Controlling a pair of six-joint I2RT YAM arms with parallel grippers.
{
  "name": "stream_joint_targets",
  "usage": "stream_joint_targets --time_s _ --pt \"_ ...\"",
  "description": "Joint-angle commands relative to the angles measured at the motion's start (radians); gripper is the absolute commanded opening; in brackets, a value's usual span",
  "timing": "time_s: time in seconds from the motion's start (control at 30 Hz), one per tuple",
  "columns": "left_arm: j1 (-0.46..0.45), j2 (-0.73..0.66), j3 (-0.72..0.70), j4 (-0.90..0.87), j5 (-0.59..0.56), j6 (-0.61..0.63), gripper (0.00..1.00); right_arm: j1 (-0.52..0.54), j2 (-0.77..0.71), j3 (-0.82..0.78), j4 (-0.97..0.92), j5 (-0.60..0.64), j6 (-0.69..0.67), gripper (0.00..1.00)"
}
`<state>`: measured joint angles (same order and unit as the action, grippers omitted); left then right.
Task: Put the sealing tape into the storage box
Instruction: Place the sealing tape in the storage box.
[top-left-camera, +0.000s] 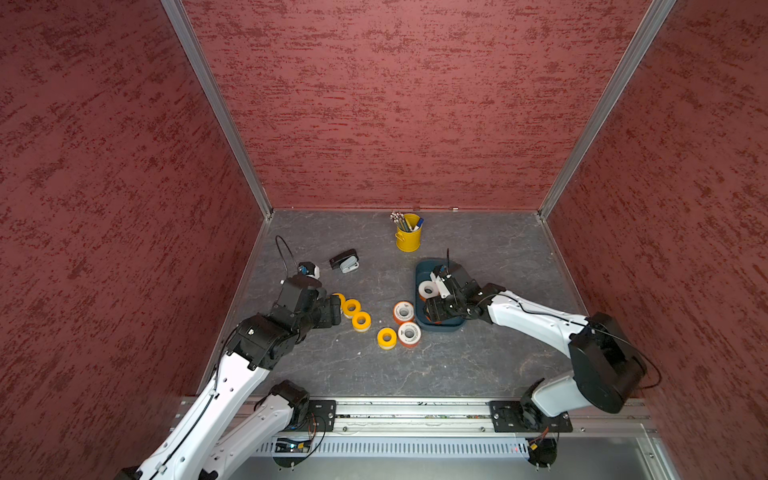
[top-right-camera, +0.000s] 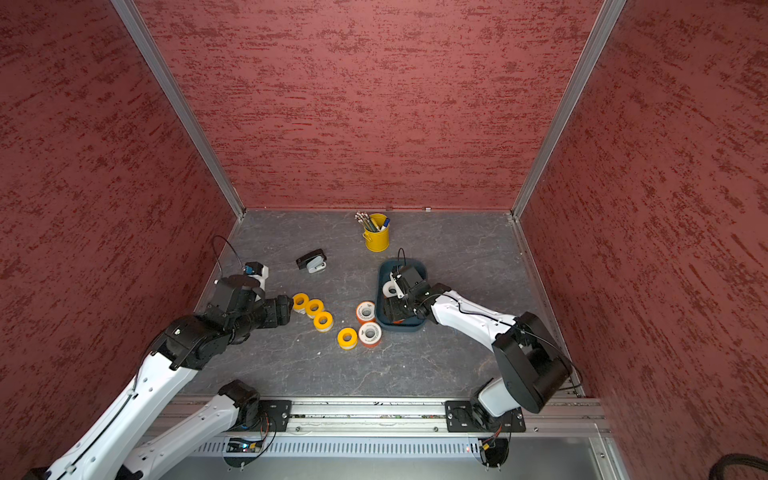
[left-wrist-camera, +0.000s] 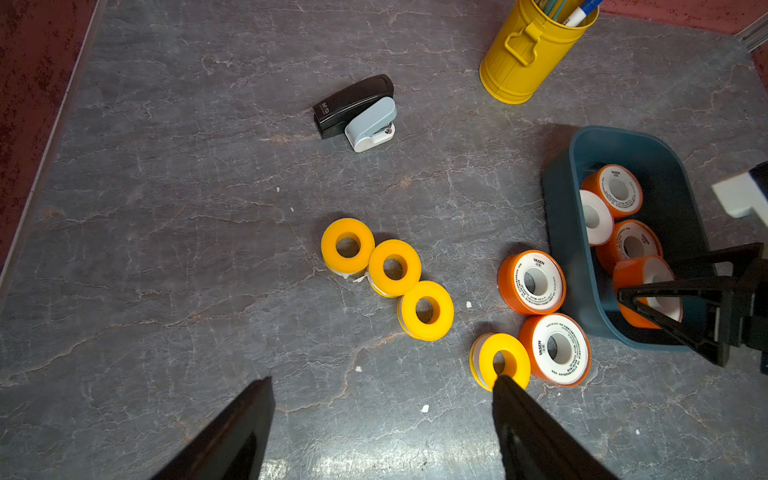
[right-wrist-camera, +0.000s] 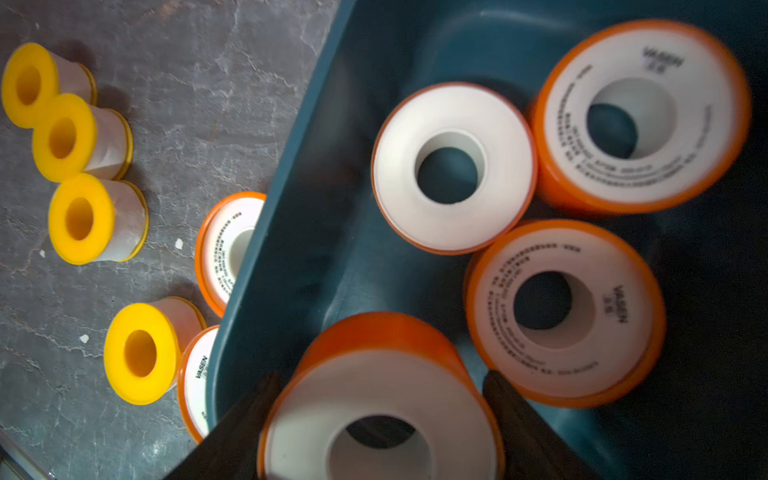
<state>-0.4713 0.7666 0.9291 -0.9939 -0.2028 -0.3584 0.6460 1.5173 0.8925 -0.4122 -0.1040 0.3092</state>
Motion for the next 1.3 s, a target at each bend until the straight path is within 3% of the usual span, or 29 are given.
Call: stream_joint_targets --time_s 0.0,0.67,1.07,1.27 --pt "0.005 0.002 -0.006 0.015 0.005 0.009 0.86 -0.003 0.023 0.006 0.036 -0.028 0.011 0.66" --pt "0.005 0.011 -0.007 0.018 0.014 0.010 0.86 -0.003 0.104 0.074 0.043 0.034 -0.004 0.79" --pt "0.005 0.011 -0.005 0.014 0.013 0.010 0.87 -0.003 0.024 0.041 0.061 0.041 -0.008 0.83" --pt "0.006 0.001 -0.005 0.011 -0.003 0.006 0.89 -0.003 -0.090 -0.026 0.086 0.091 -0.005 0.83"
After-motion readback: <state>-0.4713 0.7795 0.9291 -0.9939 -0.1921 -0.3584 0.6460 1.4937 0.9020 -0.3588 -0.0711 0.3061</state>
